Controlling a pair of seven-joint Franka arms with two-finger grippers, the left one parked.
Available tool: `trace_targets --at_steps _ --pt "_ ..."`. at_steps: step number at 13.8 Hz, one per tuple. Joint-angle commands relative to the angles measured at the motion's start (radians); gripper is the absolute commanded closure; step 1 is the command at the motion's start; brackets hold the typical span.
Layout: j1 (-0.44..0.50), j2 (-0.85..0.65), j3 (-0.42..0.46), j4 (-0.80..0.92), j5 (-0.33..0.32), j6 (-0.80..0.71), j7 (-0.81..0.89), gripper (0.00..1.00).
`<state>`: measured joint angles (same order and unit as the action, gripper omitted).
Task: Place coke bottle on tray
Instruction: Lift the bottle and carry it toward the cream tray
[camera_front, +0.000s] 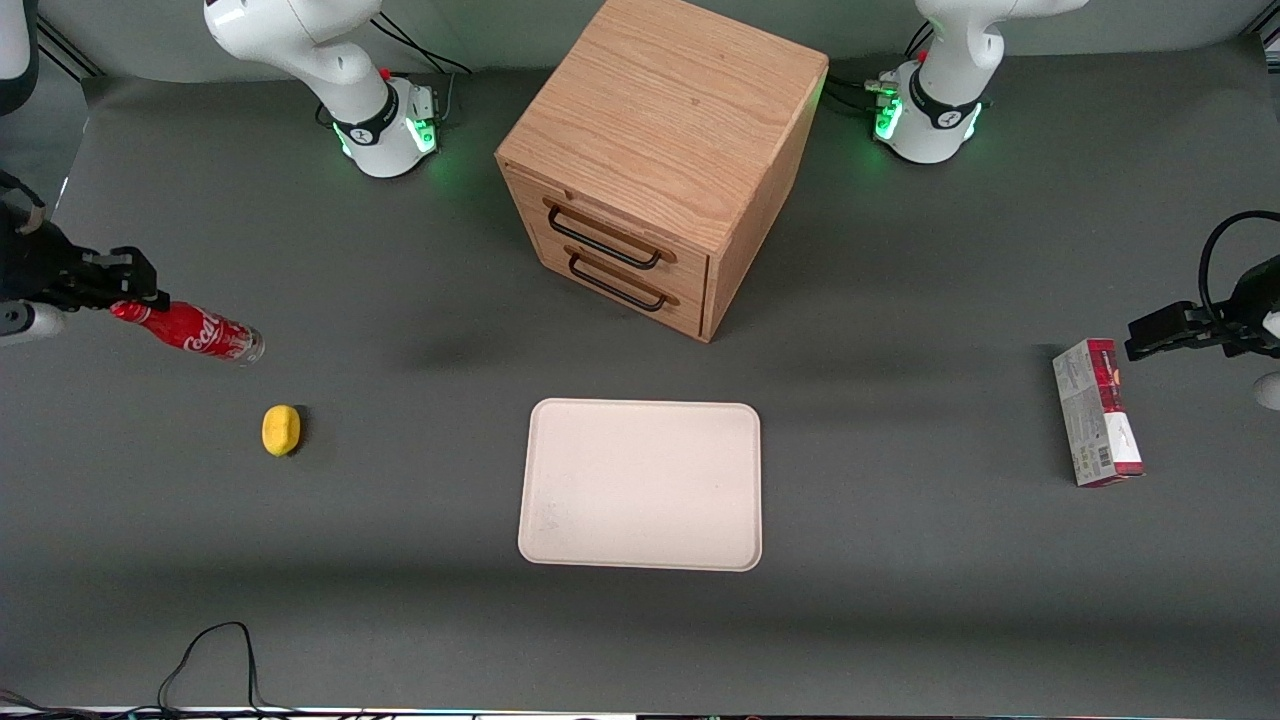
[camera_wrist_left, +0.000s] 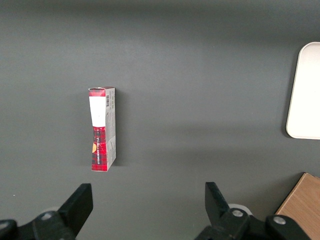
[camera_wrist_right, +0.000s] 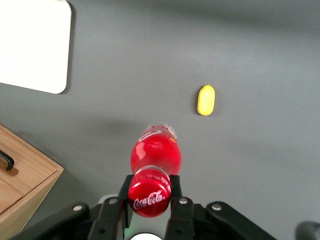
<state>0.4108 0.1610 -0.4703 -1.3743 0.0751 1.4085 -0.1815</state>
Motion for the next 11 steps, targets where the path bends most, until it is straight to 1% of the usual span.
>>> trace_targets --at_steps 1,2,4,7,8,9,11 --pt "-0.006 0.086 -0.001 0.139 0.029 -0.071 0.071 1.00" --pt "-0.006 0.101 0.025 0.149 0.029 -0.071 0.112 1.00" --pt "-0.007 0.193 0.091 0.245 0.029 -0.071 0.212 1.00" --pt "-0.009 0.415 0.211 0.467 0.081 -0.045 0.466 1.00" --pt "-0.009 0.463 0.249 0.500 0.089 -0.002 0.528 1.00" --pt "-0.009 0.491 0.293 0.501 0.088 0.057 0.580 1.00" --pt "-0.009 0.563 0.355 0.506 0.088 0.177 0.660 1.00"
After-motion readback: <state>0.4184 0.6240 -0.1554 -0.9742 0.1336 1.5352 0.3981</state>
